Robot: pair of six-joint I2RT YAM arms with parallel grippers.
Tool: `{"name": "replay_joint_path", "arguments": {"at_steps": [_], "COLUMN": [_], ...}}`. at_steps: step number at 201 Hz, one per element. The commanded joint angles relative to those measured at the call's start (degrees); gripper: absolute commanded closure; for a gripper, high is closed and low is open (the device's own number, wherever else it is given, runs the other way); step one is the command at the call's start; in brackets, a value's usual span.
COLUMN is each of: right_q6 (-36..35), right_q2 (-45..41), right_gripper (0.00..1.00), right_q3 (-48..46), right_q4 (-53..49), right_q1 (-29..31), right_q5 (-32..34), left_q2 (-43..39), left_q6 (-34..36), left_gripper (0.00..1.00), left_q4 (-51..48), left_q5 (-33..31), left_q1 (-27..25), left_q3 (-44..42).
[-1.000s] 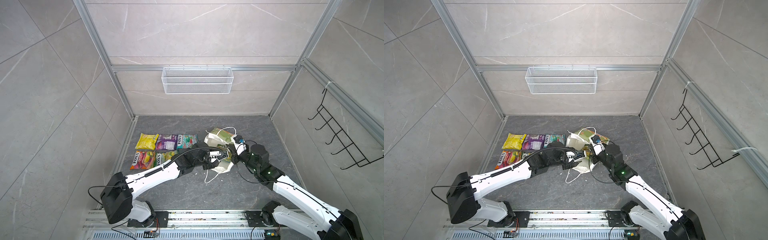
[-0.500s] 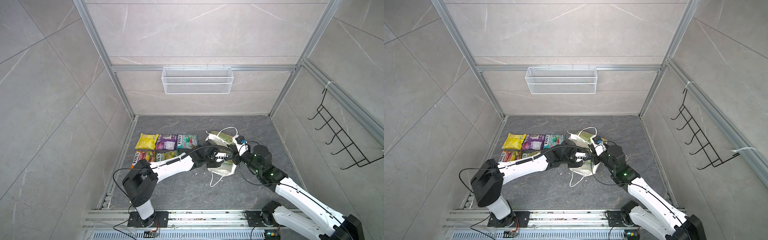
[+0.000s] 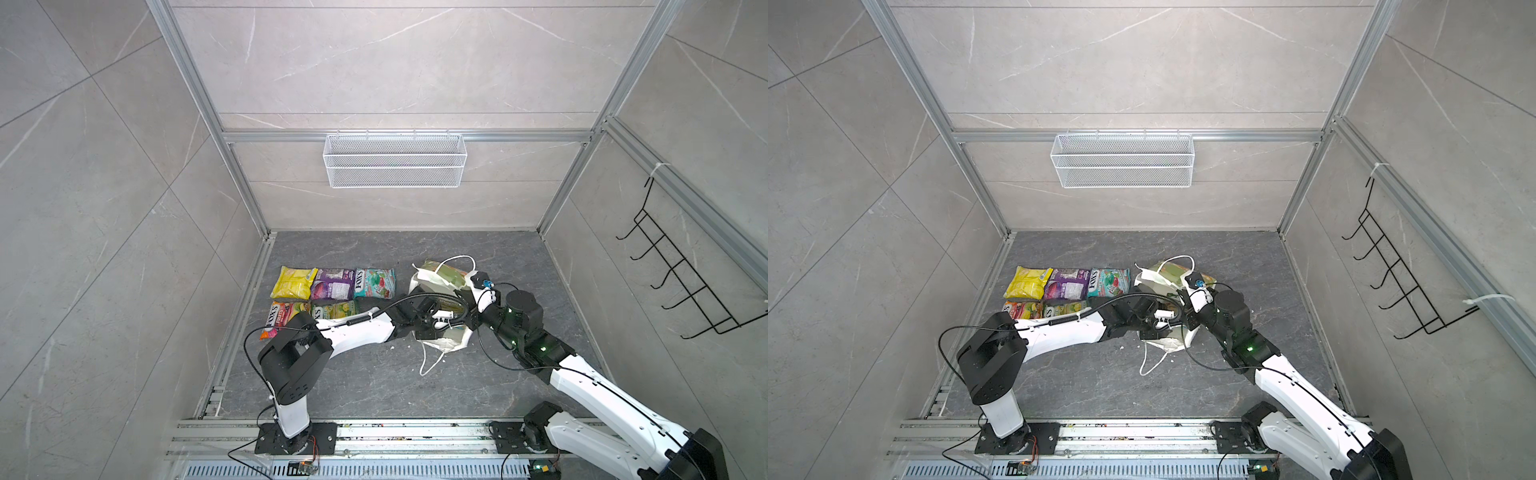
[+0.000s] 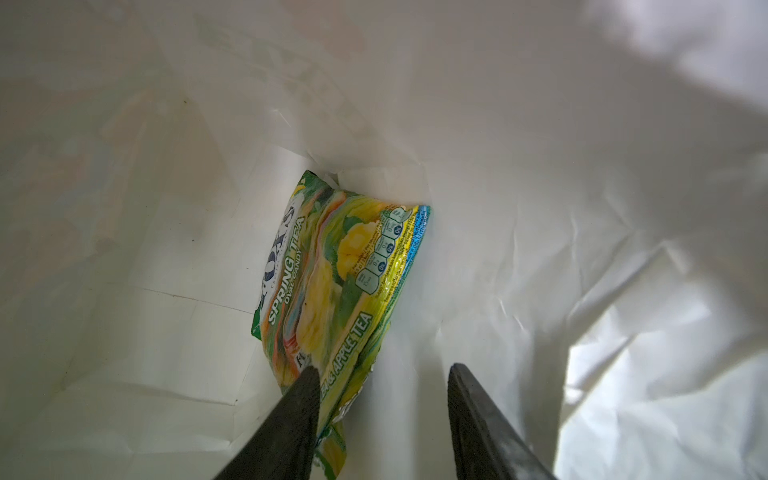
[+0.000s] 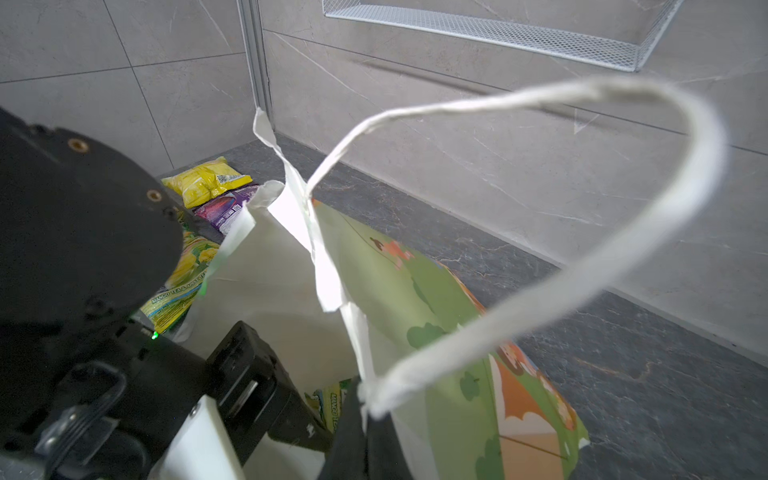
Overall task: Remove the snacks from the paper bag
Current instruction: 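Lower the left gripper into the bag toward the last green packet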
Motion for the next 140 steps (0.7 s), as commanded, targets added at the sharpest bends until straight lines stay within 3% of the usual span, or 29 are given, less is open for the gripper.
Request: {"name": "replay_joint_path", "arguments": {"at_steps": [1, 99, 140], "right_q6": [1.16, 1.80, 2.03], "right_q2": [-0.85, -0.32, -0.84], "right_gripper": [1.00, 1.00, 1.00], "right_q3": [0.57, 0.95, 0.27], "right_q4": [3.41, 4.46, 4.91], "right_q1": [0.37, 0.42, 0.42], "right_q5": [0.09, -2.44, -3.14], "left_q2": [-2.24, 4.61, 9.00], "left_q6": [-0.83, 3.16, 3.12], "left_gripper": [0.47, 0.45, 0.53], "left_q4": [4.54, 6.93, 9.78], "left_q5": [-0.66, -4.57, -6.01], "left_q1": [-0.77, -0.78, -0.80], "left_q3": [-2.90, 1.07, 2.51]}}
